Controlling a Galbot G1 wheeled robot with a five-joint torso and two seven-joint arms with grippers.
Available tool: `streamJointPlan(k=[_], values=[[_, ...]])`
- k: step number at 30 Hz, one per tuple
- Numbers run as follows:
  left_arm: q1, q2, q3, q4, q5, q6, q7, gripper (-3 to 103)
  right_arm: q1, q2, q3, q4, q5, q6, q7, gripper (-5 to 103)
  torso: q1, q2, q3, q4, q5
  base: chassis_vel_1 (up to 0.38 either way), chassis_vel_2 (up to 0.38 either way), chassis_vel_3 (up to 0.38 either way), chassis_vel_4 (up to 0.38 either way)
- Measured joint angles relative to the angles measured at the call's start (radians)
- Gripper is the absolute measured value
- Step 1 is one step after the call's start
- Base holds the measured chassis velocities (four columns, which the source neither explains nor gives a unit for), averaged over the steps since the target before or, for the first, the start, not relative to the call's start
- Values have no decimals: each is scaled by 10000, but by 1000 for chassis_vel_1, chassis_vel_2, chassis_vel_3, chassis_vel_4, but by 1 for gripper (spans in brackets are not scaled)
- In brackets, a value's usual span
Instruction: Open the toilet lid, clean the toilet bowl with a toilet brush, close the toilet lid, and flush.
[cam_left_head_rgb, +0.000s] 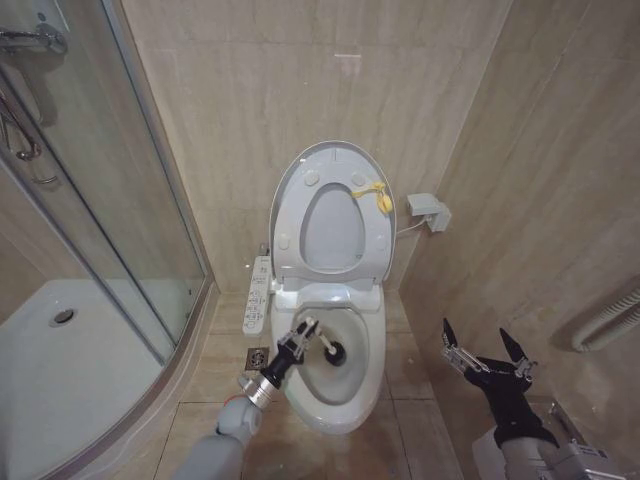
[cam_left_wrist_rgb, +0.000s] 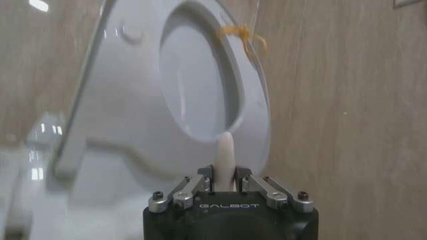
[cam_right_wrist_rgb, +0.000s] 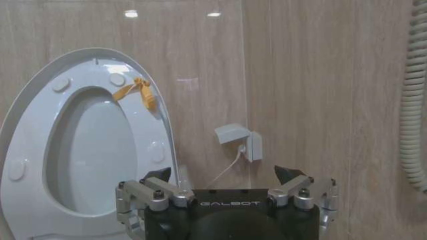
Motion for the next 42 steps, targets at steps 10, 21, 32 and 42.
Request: streamJointPlan(k=[10, 21, 32, 42], values=[[-1000, 474, 1011, 457, -188, 308, 220, 22, 0, 0, 0, 0, 0, 0, 0, 100, 0, 0, 0, 1, -1, 0, 0, 0, 0], [-1195, 220, 1367, 1425, -193, 217, 1011, 22, 0, 0, 0, 0, 0, 0, 0, 100, 0, 0, -1, 3, 1, 0, 0, 0, 0], [-1213, 169, 1341, 1500, 19, 196, 1191, 22, 0, 0, 0, 0, 0, 0, 0, 100, -1, 1, -1, 5, 0, 0, 0, 0, 0], [-1552, 81, 850, 1246, 379, 67, 1230, 22, 0, 0, 0, 0, 0, 0, 0, 100, 0, 0, 0, -5, 3, 0, 0, 0, 0]])
